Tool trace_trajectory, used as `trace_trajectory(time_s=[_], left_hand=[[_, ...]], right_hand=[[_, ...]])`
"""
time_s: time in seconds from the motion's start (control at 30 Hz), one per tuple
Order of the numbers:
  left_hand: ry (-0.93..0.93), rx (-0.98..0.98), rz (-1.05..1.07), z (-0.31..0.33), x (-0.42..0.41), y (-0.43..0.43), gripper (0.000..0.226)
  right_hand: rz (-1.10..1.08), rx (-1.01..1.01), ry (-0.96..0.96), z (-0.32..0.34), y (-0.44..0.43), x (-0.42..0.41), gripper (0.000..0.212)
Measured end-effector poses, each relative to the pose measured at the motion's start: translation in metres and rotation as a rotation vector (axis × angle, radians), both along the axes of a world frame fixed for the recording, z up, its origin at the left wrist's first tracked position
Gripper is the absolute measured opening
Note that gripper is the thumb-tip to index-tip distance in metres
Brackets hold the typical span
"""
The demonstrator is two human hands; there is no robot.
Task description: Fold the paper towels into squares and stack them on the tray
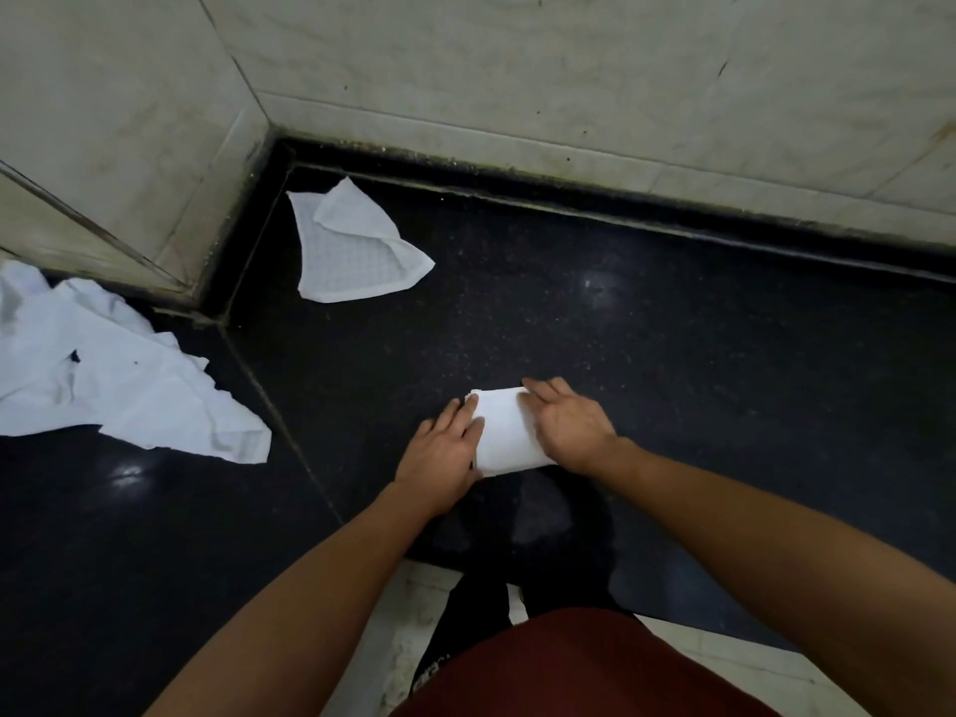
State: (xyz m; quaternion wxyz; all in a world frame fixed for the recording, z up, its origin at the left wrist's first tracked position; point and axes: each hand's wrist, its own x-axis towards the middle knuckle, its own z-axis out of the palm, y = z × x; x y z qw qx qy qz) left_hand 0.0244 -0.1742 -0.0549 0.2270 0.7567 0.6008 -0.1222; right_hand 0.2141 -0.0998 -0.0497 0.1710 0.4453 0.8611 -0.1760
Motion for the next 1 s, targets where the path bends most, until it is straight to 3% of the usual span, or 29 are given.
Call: trace_trajectory(time_s=[0.1, 0.27, 0.43, 0.5, 0.6, 0.73, 0.83, 1.0], left_hand=[[-0.01, 0.0, -0.004, -0.004, -0.001, -0.004, 0.071], [-0.026, 0.014, -0.001, -0.006, -0.002, -0.006, 0.071], [-0.035, 0.014, -0.021, -0.005, -0.003, -0.006, 0.071], [-0.055, 0.036, -0.019, -0.002, -0.006, -0.009, 0.068], [-0.093, 0.083, 0.053, 0.004, -0.017, -0.015, 0.059], [-0.08, 0.11, 0.151, 0.009, -0.04, -0.026, 0.048], [-0.064, 0.115, 0.2, 0.009, -0.06, -0.034, 0.045], [-0.059, 0.095, 0.189, 0.006, -0.083, -0.035, 0.044]], right_hand=[[0.013, 0.03, 0.065, -0.001, -0.009, 0.012, 0.052], [0.159, 0.177, 0.22, -0.018, -0.04, 0.055, 0.023], [0.169, 0.225, 0.232, -0.015, -0.035, 0.057, 0.018], [0.096, 0.216, 0.26, -0.005, -0.02, 0.04, 0.027], [-0.024, 0.119, 0.234, 0.012, 0.008, 0.004, 0.033], [-0.016, -0.012, 0.009, 0.012, 0.032, -0.035, 0.05], [-0.056, -0.122, -0.066, 0.007, 0.035, -0.047, 0.04], [-0.268, -0.348, 0.014, 0.006, 0.031, -0.05, 0.026]])
